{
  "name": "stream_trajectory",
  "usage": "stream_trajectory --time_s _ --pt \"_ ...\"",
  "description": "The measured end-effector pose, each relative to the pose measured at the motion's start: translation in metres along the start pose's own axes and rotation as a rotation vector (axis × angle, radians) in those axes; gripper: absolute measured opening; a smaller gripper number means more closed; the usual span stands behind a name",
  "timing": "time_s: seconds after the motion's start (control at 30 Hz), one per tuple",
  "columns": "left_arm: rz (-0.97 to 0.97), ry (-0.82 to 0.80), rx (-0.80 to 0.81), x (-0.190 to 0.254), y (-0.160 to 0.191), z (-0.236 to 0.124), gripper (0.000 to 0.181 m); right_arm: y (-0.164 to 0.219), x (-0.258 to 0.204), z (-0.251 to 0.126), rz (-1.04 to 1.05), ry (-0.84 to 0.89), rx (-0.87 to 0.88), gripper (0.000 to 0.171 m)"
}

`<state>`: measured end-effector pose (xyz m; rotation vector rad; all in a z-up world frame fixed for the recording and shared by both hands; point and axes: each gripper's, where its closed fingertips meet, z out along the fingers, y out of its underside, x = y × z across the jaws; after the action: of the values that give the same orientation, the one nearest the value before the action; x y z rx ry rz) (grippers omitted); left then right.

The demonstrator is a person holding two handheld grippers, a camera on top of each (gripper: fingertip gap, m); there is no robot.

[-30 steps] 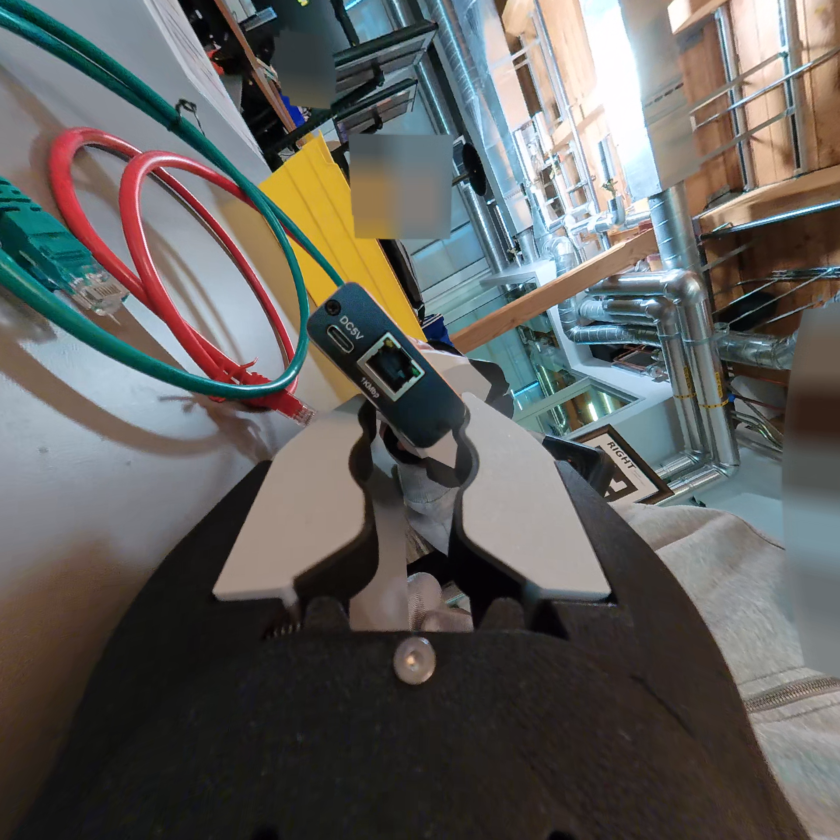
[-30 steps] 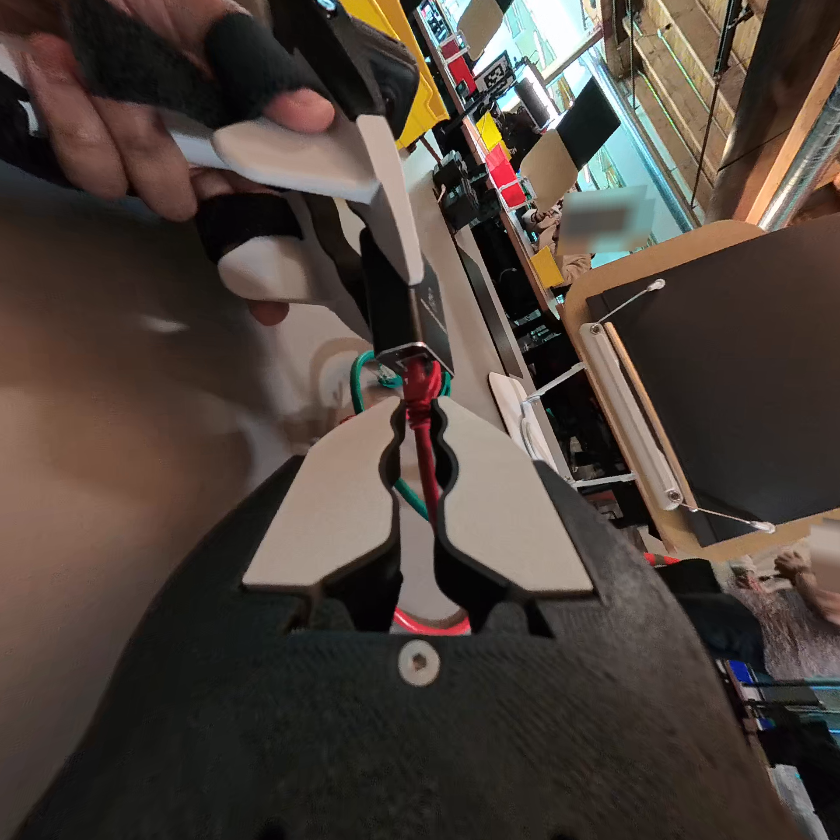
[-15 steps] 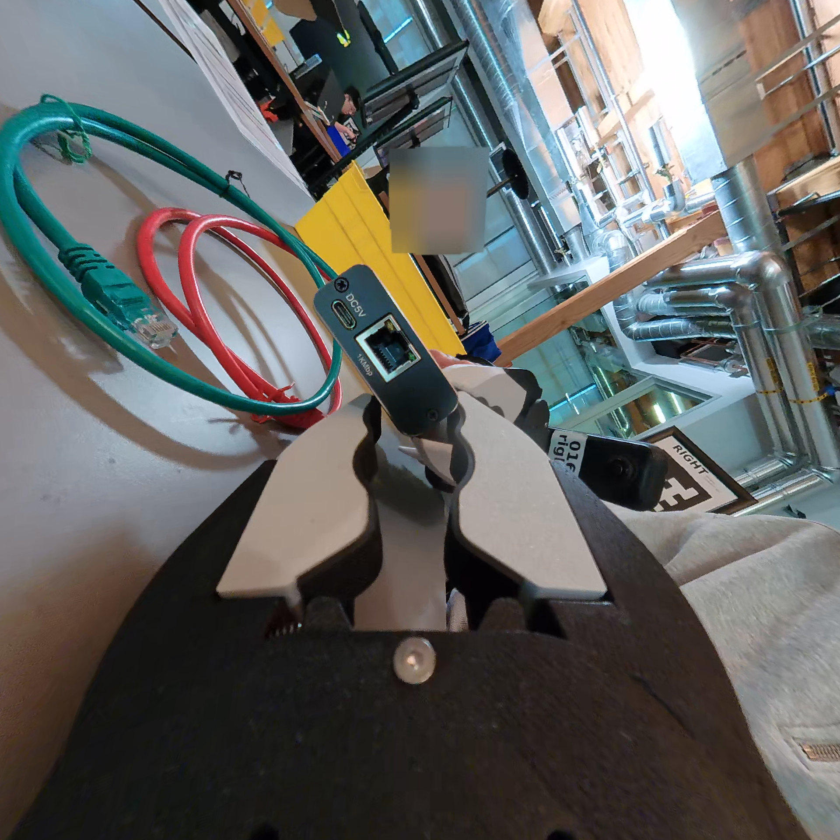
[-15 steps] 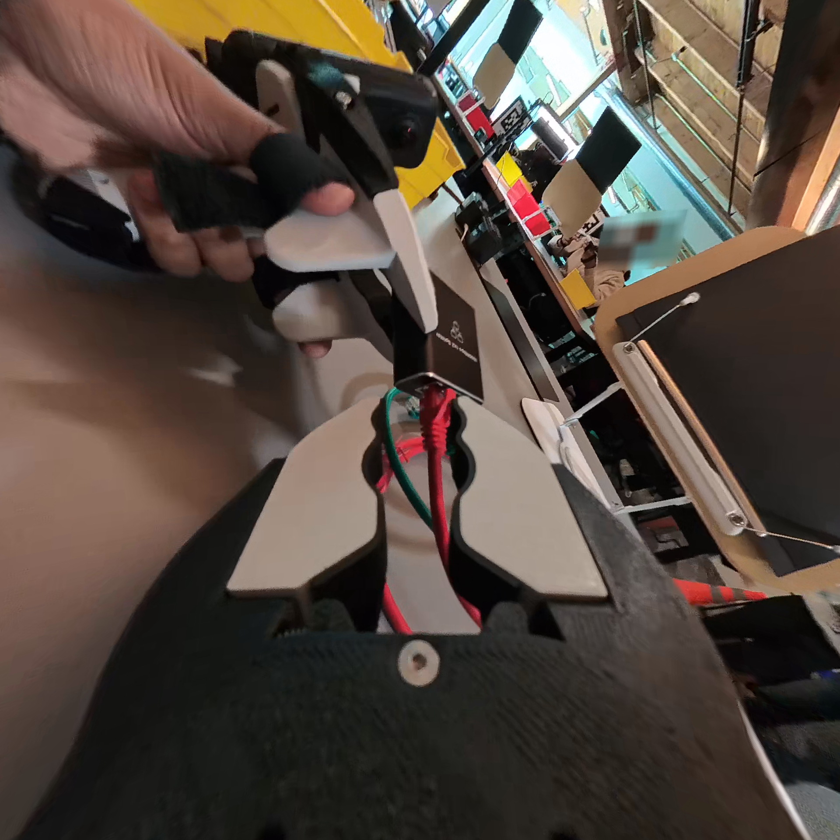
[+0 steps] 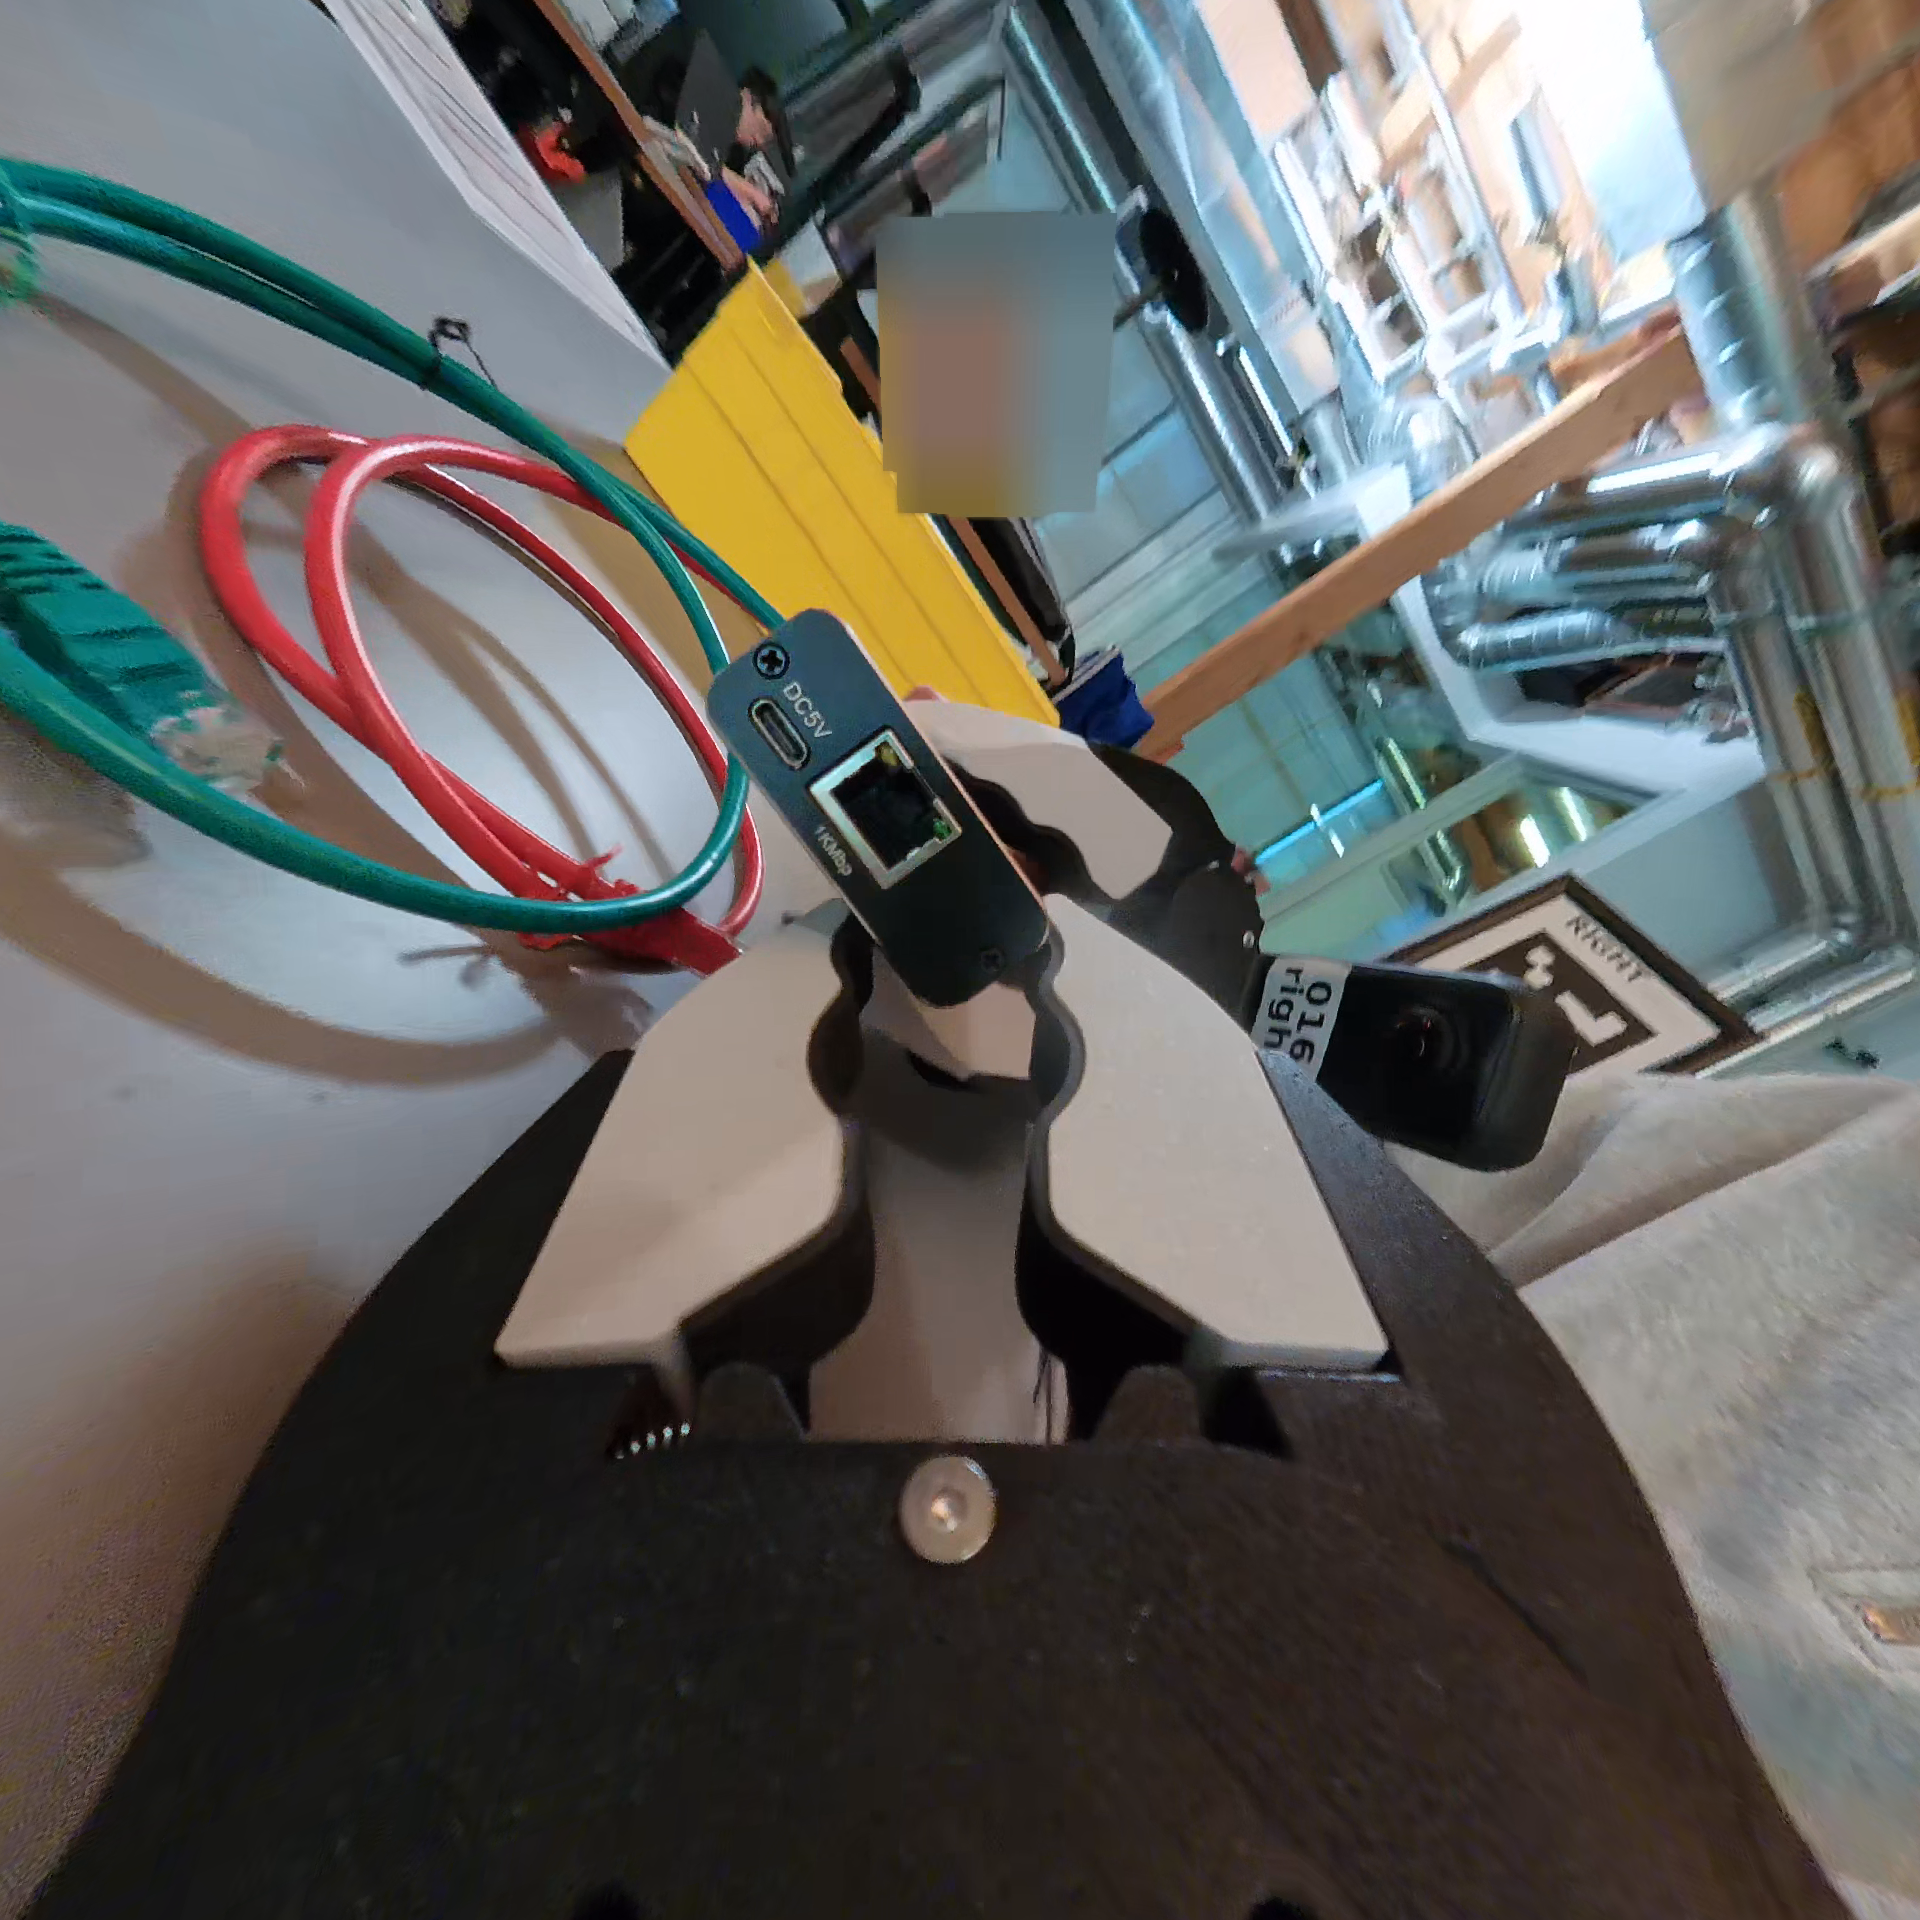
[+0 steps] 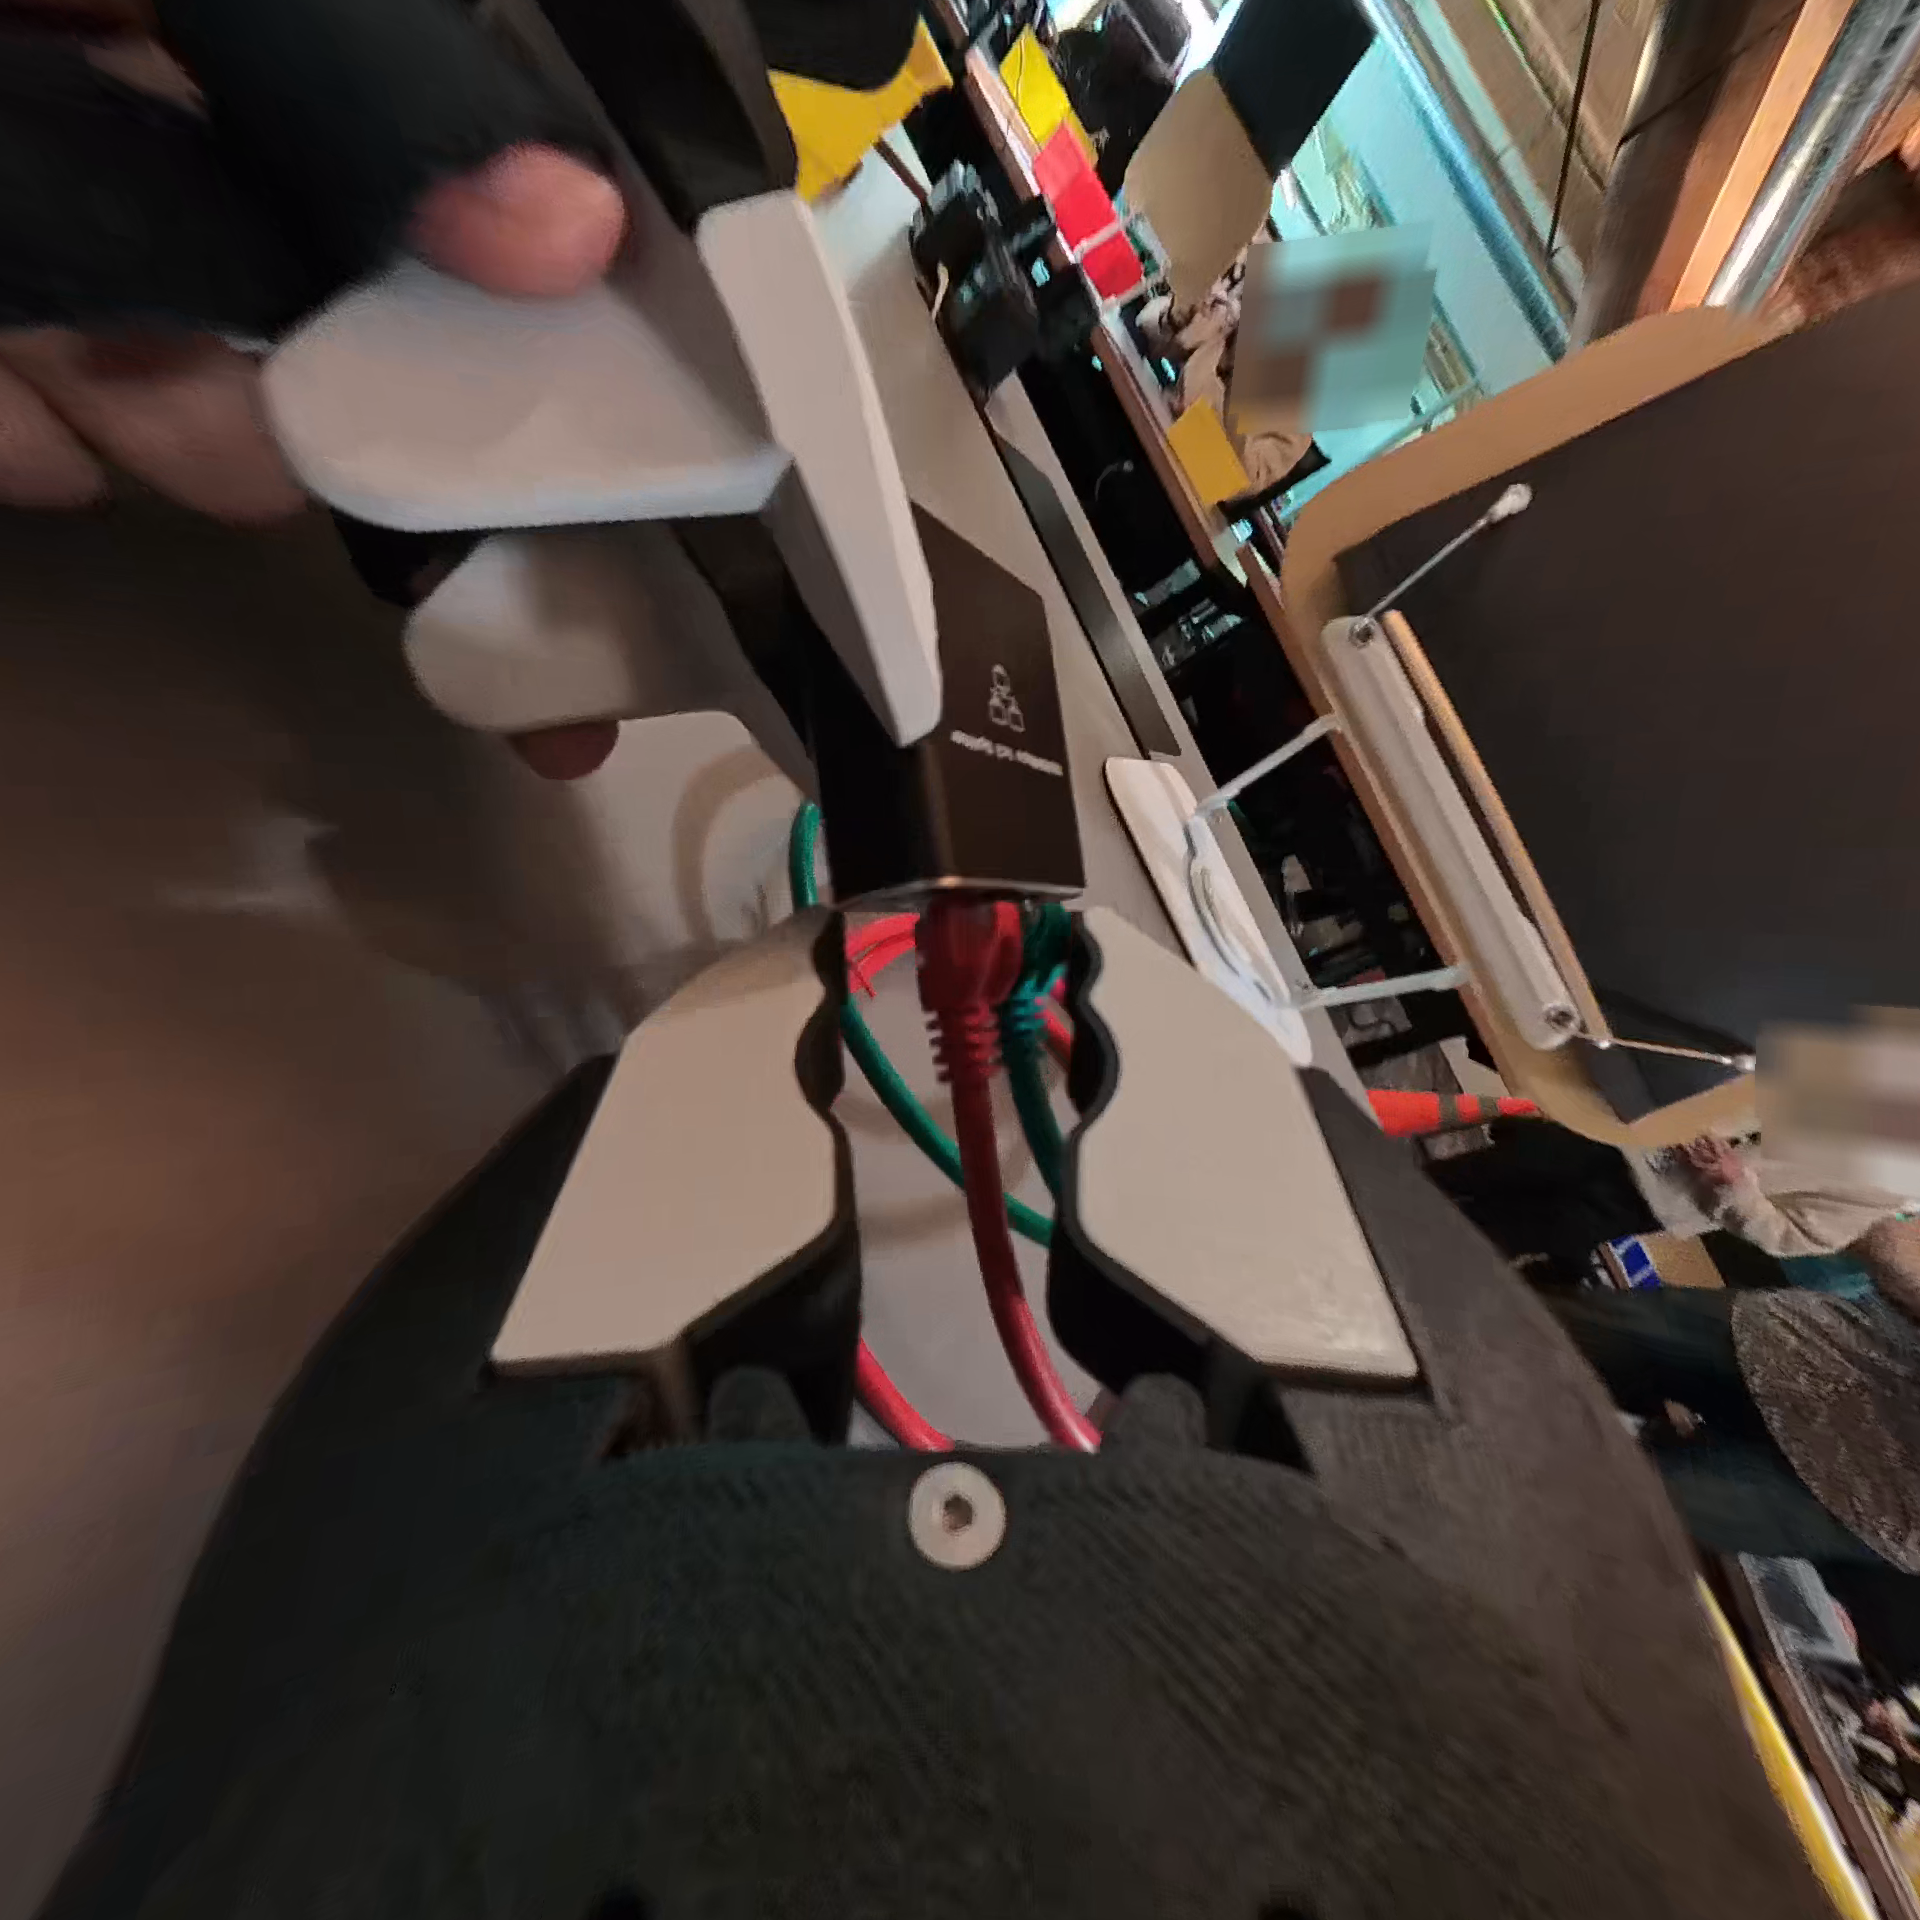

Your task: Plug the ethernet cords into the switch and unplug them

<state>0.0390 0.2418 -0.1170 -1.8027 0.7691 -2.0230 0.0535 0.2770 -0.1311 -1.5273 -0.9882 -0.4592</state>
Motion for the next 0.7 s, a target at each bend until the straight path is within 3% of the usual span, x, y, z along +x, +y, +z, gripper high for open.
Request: stream_trajectory --time_s 0.13,0.2,0.27,0.4,0.7 --pt "0.021 0.063 -0.026 0.011 0.004 0.003 0.024 0.002 0.009 -0.004 -0.049 0.034 0.016 0.020" --pt "-0.025 0.126 0.010 0.016 -0.001 0.002 0.040 0.002 0.017 -0.006 -0.053 0.064 0.025 0.017" --pt "-0.076 0.179 0.057 0.019 -0.008 -0.003 0.057 0.002 0.020 -0.008 -0.065 0.077 0.031 0.017" --pt "-0.159 0.251 0.128 0.021 -0.021 -0.013 0.059 -0.009 0.012 -0.012 -0.176 0.072 0.120 0.017" --pt "-0.330 0.330 0.069 0.020 -0.015 -0.014 0.069 -0.030 -0.002 -0.025 -0.370 0.099 0.244 0.017"
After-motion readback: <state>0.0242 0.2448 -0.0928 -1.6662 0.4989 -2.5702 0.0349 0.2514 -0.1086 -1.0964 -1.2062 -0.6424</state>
